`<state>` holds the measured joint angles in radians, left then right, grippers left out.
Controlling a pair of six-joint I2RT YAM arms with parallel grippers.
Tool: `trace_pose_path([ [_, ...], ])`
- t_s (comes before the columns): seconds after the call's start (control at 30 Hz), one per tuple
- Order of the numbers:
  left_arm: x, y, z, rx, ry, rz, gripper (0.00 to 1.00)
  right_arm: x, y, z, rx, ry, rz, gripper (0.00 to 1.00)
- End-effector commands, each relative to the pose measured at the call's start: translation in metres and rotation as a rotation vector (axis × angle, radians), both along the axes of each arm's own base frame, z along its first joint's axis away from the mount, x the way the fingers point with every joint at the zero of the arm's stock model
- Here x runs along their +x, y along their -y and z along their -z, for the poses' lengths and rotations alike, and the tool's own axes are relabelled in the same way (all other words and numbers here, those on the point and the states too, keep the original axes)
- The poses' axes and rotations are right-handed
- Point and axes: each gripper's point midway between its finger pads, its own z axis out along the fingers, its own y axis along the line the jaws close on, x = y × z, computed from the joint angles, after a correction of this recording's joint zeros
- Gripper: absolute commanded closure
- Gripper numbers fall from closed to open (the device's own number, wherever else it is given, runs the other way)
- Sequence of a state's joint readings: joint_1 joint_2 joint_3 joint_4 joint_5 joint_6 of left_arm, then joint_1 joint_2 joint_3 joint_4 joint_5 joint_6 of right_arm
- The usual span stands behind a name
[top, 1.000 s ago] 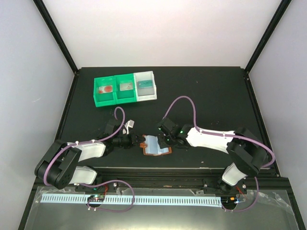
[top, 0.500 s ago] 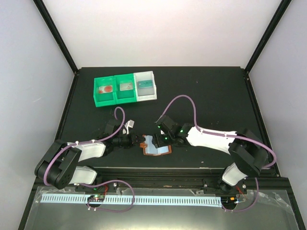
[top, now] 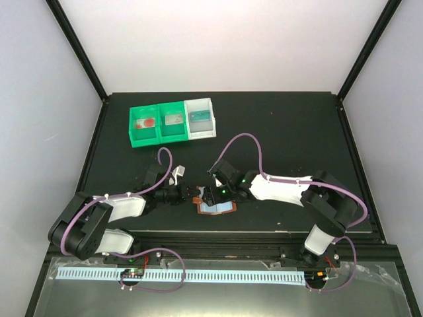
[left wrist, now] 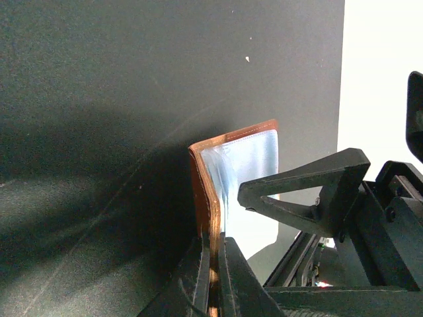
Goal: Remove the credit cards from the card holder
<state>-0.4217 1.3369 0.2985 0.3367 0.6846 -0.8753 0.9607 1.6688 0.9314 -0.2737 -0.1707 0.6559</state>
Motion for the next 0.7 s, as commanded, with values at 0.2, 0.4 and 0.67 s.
trace_pose_path([
  [0.2, 0.002, 0.004, -0.007, -0.014, 0.016, 0.009, 0.98, -0.001, -0.009, 0.001, 0.020, -0.006, -0.017, 0.27],
  [0.4, 0.001, 0.004, -0.008, -0.014, 0.021, 0.010, 0.98, -0.001, -0.005, 0.009, -0.004, -0.009, -0.007, 0.27],
  [0.67, 0.001, 0.003, -0.009, -0.013, 0.025, 0.008, 0.99, 0.002, 0.007, 0.016, -0.072, 0.008, 0.007, 0.29],
])
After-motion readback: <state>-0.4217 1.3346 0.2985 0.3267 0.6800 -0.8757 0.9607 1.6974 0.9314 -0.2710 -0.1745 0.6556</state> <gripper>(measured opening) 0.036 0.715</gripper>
